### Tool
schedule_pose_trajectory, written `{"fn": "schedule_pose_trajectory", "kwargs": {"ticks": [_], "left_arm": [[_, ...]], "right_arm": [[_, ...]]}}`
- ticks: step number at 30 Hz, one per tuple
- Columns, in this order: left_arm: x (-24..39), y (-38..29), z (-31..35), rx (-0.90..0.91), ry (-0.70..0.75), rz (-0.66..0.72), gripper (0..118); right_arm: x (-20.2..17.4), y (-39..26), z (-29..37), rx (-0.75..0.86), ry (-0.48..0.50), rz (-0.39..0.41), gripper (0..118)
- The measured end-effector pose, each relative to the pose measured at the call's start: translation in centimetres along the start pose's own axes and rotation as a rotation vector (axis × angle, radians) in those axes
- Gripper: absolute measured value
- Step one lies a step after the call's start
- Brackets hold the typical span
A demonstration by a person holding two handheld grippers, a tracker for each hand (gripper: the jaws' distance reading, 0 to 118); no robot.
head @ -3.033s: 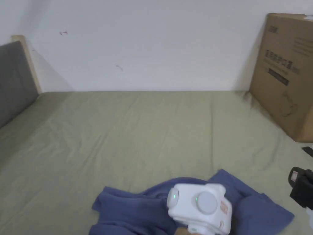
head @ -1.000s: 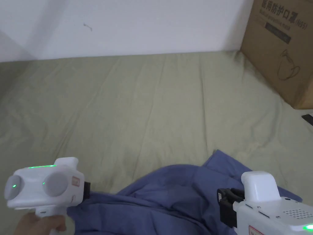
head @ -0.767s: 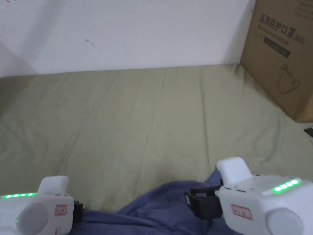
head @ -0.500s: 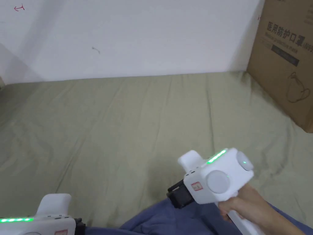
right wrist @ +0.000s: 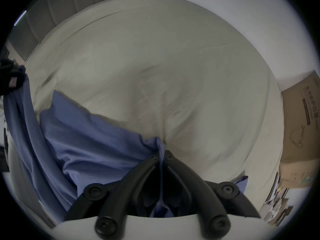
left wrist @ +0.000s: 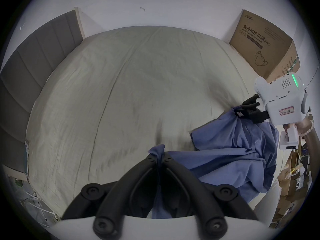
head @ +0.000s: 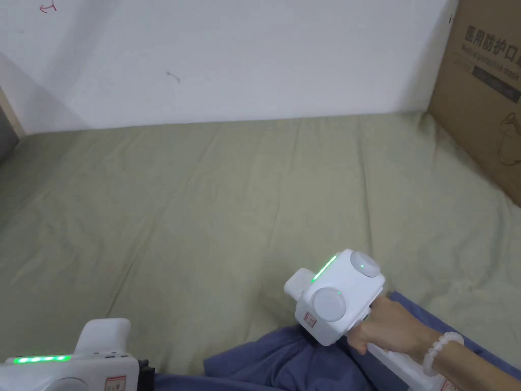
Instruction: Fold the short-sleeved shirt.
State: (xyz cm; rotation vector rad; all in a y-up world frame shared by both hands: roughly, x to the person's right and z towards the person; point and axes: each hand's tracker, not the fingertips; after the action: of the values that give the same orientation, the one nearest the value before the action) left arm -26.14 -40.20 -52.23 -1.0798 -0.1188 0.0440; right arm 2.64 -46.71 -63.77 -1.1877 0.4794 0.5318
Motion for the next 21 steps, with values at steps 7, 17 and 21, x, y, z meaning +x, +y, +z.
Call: {"fn": "schedule_pose_trajectory", "kwargs": {"ticks": [7,17,21], "left_arm": [[0.1,1.0,3.1,0.04,0.012,-0.014,1],[-1.0,3.6,13.4,0.27,0.062,-0.016,1],[-2.2,3.9,17.4,0.349,0.099,0.002,1]], "right_arm": [[5.9,-0.8,9.4,0.214,0.086,-0.264,0],[12.9,-6.1,28.5,0.538,-0.023,-0.474,0],[13.9,-9.7,33.6,0.627,-0.081,-0.542,0]]}}
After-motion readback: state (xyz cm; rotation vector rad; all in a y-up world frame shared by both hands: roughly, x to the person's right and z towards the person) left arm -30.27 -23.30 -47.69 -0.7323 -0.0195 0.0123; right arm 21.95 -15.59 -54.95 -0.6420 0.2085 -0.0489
